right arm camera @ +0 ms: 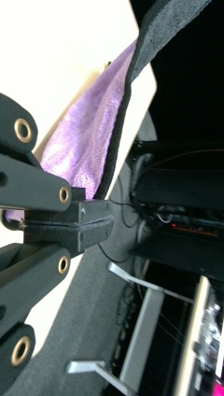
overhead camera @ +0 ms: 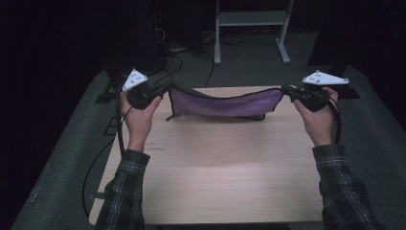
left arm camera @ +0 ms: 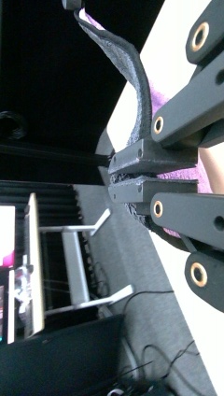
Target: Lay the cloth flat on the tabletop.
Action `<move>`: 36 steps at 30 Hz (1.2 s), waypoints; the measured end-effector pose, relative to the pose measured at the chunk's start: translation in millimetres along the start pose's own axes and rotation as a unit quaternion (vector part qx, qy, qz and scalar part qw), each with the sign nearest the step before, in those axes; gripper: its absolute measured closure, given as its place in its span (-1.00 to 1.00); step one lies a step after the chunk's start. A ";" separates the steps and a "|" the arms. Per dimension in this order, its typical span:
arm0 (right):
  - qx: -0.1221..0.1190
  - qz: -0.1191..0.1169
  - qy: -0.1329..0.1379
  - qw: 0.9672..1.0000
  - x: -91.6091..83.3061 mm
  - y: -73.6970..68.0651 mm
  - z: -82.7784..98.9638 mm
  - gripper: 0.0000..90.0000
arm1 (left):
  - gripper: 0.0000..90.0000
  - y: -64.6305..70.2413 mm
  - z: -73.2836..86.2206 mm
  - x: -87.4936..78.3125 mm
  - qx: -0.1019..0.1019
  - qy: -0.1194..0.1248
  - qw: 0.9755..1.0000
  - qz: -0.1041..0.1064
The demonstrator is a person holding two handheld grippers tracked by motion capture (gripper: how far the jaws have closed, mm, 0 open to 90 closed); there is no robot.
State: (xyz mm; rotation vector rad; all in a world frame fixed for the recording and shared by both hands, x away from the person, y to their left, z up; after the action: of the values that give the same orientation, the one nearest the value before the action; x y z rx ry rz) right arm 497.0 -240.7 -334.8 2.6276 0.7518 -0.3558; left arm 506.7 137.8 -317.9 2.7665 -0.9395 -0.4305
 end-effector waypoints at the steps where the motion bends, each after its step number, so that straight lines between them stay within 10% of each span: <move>1: 0.001 -0.002 -0.004 1.000 1.1 -1.7 3.6 0.97 | 0.89 -0.5 5.2 -0.1 -0.002 -0.005 1.000 0.000; 19: 0.011 -0.074 -0.051 0.996 -4.4 -52.7 74.1 0.97 | 0.89 -3.8 90.6 -32.1 -0.038 -0.091 0.995 0.013; 36: 0.017 -0.139 -0.096 0.986 -24.2 -96.7 122.5 0.97 | 0.88 -2.5 165.3 -67.3 -0.069 -0.163 0.984 0.020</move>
State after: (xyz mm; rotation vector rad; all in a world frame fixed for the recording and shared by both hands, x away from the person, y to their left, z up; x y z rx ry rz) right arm 407.4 -228.1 -464.3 2.4739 1.0538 -0.6935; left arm 402.6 167.6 -459.8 2.5921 -0.9876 -0.9261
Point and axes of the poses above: each handheld gripper's, and its own axes: x roughly forward along the jaws, z roughly out of its underside, y roughly to its right, the point moved 10 cm from there along x, roughly forward along the jaws, and after that the axes turned 14 degrees about -x, right-handed, at the moved point
